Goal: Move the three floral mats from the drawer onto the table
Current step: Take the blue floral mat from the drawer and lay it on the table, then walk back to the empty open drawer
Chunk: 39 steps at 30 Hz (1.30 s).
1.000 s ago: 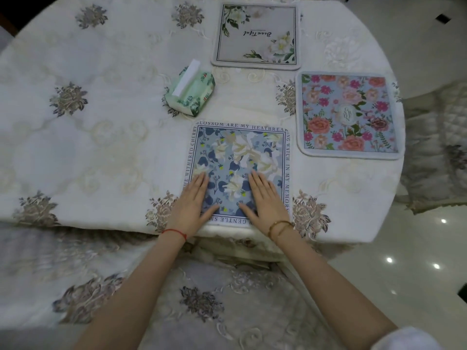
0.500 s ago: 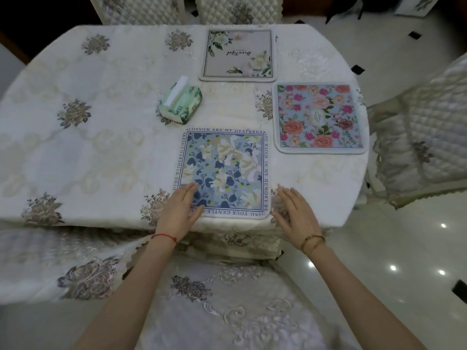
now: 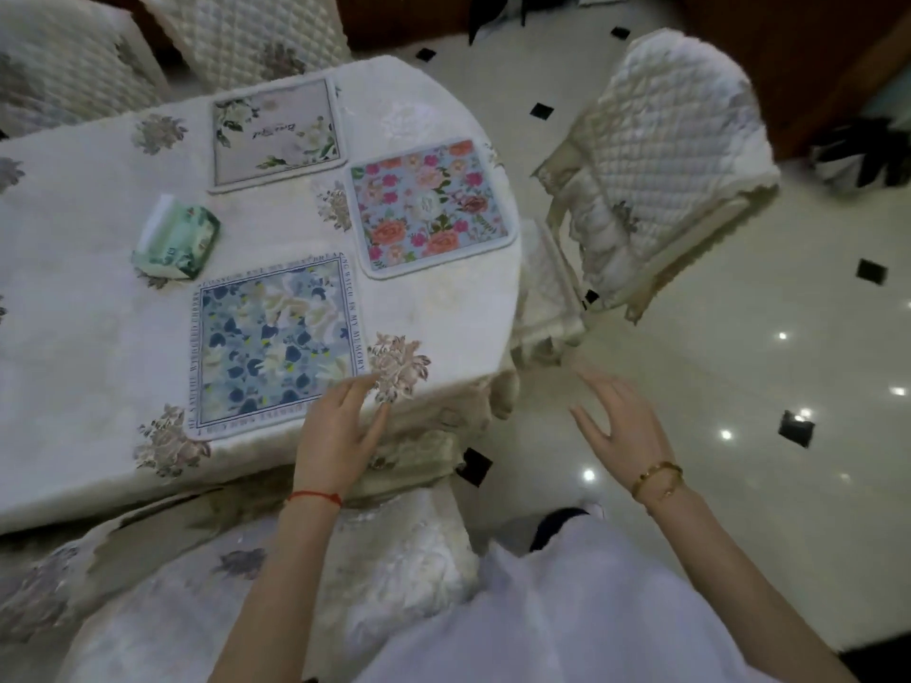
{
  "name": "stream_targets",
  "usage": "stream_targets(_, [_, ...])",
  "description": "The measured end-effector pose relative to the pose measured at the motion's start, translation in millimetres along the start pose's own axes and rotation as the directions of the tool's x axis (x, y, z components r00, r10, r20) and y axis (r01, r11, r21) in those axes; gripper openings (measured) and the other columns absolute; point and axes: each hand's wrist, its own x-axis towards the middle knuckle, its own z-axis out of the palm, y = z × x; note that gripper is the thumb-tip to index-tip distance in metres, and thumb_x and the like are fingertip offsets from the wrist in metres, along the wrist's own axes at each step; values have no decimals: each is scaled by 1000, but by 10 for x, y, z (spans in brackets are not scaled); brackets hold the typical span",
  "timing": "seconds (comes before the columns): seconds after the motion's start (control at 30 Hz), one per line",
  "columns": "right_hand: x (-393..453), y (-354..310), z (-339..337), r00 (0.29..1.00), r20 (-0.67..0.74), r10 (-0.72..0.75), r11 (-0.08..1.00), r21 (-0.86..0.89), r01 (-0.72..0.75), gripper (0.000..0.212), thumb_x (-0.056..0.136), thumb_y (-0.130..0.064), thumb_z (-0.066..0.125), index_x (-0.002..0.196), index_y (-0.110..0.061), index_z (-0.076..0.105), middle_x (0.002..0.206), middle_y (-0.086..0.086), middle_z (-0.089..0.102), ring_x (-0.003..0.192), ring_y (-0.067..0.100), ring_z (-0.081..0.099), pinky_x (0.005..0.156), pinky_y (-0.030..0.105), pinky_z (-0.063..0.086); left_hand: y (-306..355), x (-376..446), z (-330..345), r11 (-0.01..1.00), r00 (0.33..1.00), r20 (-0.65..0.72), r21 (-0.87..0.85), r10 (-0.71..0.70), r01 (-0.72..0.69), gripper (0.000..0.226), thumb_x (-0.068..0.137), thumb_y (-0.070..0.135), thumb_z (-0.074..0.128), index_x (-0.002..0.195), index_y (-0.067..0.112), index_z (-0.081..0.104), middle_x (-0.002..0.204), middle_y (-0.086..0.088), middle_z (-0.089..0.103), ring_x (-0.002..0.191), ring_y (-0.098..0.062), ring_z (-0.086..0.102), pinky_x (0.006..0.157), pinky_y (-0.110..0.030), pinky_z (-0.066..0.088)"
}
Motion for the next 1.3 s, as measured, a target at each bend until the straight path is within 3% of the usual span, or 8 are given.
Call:
stream_targets(0.13, [-410, 688, -573, 992, -78, 95, 995, -36, -98, 43, 91, -17, 62, 132, -6, 54, 128, 10, 60, 116, 30, 55, 105, 36, 38, 899, 93, 377, 995, 997, -13, -56, 76, -77, 35, 88, 19, 66, 121, 13, 60, 115, -8, 66, 107, -25, 60, 92, -33, 45])
stream_targets(0.3, [-793, 1524, -1285, 967, -163, 197, 978, -36, -205, 42, 91, -14, 63, 131, -4, 55, 127, 12, 61, 117, 30, 55, 106, 38, 39, 2114, 337, 931, 983, 991, 50, -146, 123, -114, 32, 92, 28, 58, 122, 16, 60, 113, -4, 65, 102, -21, 59, 84, -27, 44])
stream_targets(0.43, [-932, 2052, -1758, 929, -249, 275, 956, -27, -291, 42, 91, -14, 64, 130, -4, 55, 125, 11, 61, 116, 29, 55, 103, 21, 32, 2950, 617, 1250, 958, 968, 74, -179, 241, -225, 32, 91, 26, 60, 121, 14, 62, 111, -4, 66, 98, -20, 62, 83, -28, 49])
stream_targets(0.73, [-768, 3031, -2253, 817, -372, 441, 890, 60, -452, 42, 91, -16, 63, 131, -6, 55, 122, 9, 63, 115, 18, 50, 102, 16, 28, 4147, 1598, 1831, 897, 887, 155, -154, 436, -414, 34, 91, 29, 61, 123, 18, 60, 112, -3, 67, 99, -19, 62, 82, -22, 43])
stream_targets(0.9, [-280, 3691, -2546, 771, -385, 508, 854, 112, -507, 40, 92, -20, 62, 131, -11, 56, 115, 6, 64, 110, 16, 53, 98, 26, 40, 4813, 2431, 2361, 864, 857, 145, -187, 495, -467, 34, 93, 29, 58, 125, 19, 60, 112, -1, 67, 101, -15, 60, 85, -17, 39])
stream_targets(1.1, [885, 4584, -3230, 773, -383, 505, 853, 82, -516, 40, 93, -22, 61, 131, -11, 56, 125, 4, 62, 119, 20, 52, 101, 20, 33, 5558, 3750, 2828, 846, 859, 71, -231, 507, -481, 31, 92, 29, 59, 121, 21, 62, 114, 0, 67, 105, -15, 59, 88, -19, 41])
stream_targets(1.3, [2139, 5265, -3867, 823, -365, 435, 890, 34, -455, 40, 94, -23, 60, 131, -11, 55, 126, 5, 61, 120, 22, 51, 103, 24, 35, 5911, 4973, 2925, 874, 884, 63, -197, 464, -445, 31, 92, 27, 60, 121, 17, 63, 114, -5, 67, 106, -21, 60, 91, -35, 50])
